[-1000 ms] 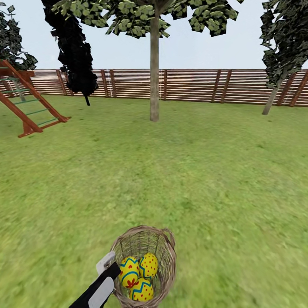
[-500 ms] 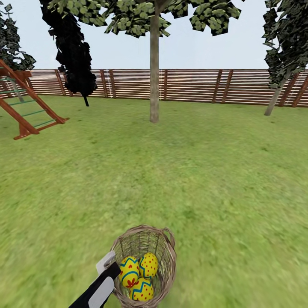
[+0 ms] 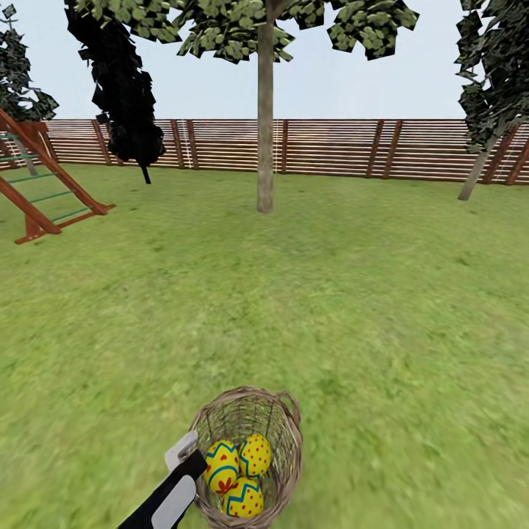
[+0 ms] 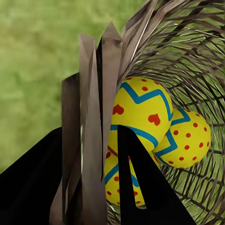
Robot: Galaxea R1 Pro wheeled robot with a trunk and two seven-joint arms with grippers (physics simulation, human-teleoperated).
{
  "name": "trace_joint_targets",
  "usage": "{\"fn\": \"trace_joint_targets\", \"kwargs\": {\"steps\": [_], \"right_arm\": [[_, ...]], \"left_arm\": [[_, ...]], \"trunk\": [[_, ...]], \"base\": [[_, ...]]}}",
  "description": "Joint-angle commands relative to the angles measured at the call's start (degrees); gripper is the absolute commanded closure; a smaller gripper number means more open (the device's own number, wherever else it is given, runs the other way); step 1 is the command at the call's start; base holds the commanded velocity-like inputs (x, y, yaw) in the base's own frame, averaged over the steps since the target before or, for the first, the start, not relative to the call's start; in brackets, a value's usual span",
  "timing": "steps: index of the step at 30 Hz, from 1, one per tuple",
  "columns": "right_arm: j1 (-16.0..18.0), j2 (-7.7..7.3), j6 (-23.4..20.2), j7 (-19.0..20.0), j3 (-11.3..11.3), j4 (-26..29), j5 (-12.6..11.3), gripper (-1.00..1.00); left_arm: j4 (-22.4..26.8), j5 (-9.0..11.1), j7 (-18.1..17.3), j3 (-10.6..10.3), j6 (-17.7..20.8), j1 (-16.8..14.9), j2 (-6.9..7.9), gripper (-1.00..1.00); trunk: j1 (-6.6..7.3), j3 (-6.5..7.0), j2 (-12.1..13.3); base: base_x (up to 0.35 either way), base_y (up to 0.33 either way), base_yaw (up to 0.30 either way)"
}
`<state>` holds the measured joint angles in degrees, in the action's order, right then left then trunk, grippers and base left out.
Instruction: Take the three Easter eggs out of the wicker basket on the lawn in the garden, then place them on the lawn next to a single tree (choose any tree) so that all three eggs are next to the same tree and none are left in the basket.
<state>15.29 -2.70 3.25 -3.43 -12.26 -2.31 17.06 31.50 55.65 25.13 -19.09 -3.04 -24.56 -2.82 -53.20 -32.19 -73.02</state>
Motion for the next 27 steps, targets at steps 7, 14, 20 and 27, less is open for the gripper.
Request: {"fn": "trace_joint_targets", "kwargs": {"steps": [7, 14, 20, 27], "right_arm": [[0.09, -0.02, 0.33, -0.26, -0.48, -0.24, 0.6, -1.0], [0.09, -0.02, 0.34, -0.26, -0.48, -0.24, 0.65, -1.0], [0.09, 0.33, 0.26, -0.17, -0.43, -0.52, 0.88, -1.0], [0.09, 0.33, 0.27, -0.17, -0.48, -0.5, 0.81, -1.0]], "left_arm": [[0.14, 0.43, 0.36, -0.42, -0.3, -0.05, 0.08, 1.0], [0.14, 0.43, 0.36, -0.42, -0.3, -0.05, 0.09, 1.0], [0.14, 0.43, 0.36, -0.42, -0.3, -0.05, 0.09, 1.0], [0.14, 0.43, 0.36, -0.42, -0.3, -0.07, 0.09, 1.0]], "trunk": [[-0.03, -0.05, -0.03], [-0.03, -0.05, -0.03], [-0.03, -0.05, -0.03], [-0.03, -0.05, -0.03]], "base": [[0.34, 0.0, 0.0], [0.34, 0.0, 0.0], [0.34, 0.0, 0.0], [0.34, 0.0, 0.0]]}}
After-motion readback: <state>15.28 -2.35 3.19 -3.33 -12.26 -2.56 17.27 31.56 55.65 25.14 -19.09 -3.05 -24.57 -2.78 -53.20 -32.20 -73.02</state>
